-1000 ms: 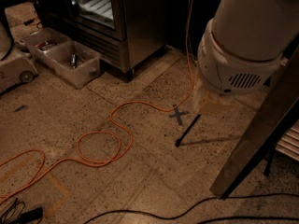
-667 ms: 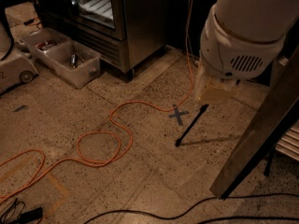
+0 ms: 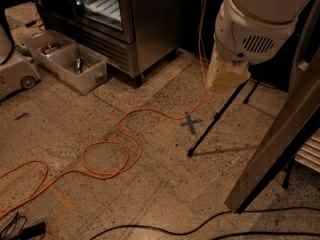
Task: Close left fridge door
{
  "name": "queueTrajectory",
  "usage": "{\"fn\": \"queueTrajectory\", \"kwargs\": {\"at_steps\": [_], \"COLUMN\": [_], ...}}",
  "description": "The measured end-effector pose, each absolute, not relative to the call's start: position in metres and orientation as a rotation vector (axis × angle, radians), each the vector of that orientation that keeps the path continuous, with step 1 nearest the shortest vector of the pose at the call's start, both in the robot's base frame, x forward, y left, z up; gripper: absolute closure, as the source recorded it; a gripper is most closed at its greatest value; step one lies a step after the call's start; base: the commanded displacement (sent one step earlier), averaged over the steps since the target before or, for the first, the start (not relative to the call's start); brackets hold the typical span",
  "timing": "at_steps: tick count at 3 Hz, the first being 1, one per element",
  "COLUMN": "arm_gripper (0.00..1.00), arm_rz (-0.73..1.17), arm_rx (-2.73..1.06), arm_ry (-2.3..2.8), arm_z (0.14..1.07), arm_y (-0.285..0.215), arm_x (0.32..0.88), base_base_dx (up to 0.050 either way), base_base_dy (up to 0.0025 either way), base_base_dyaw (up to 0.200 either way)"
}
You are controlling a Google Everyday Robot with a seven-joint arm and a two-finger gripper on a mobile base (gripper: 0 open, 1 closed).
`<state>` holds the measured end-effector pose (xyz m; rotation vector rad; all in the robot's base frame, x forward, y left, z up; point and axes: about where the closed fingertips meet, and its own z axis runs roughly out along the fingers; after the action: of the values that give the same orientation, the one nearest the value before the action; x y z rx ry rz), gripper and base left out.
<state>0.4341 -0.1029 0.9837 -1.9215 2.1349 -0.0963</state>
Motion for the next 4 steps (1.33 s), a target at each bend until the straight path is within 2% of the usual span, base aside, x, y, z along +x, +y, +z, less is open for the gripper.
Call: {"fn": "queueTrajectory", "kwargs": {"at_steps": [2,4], "arm_gripper": [1.0,1.0], "arm_rz": [0.005,-0.044], "arm_rx": [-2.008,-1.861], "arm_ry": [2.297,2.407], "arm_z": [0.893,0.893], "arm_y": [-0.109,-0.11], "arm_x": [0.462,0.48], "base_base_dx": [0.0,0.0], "base_base_dy": [0.0,0.0], "base_base_dyaw": [0.0,0.0]}}
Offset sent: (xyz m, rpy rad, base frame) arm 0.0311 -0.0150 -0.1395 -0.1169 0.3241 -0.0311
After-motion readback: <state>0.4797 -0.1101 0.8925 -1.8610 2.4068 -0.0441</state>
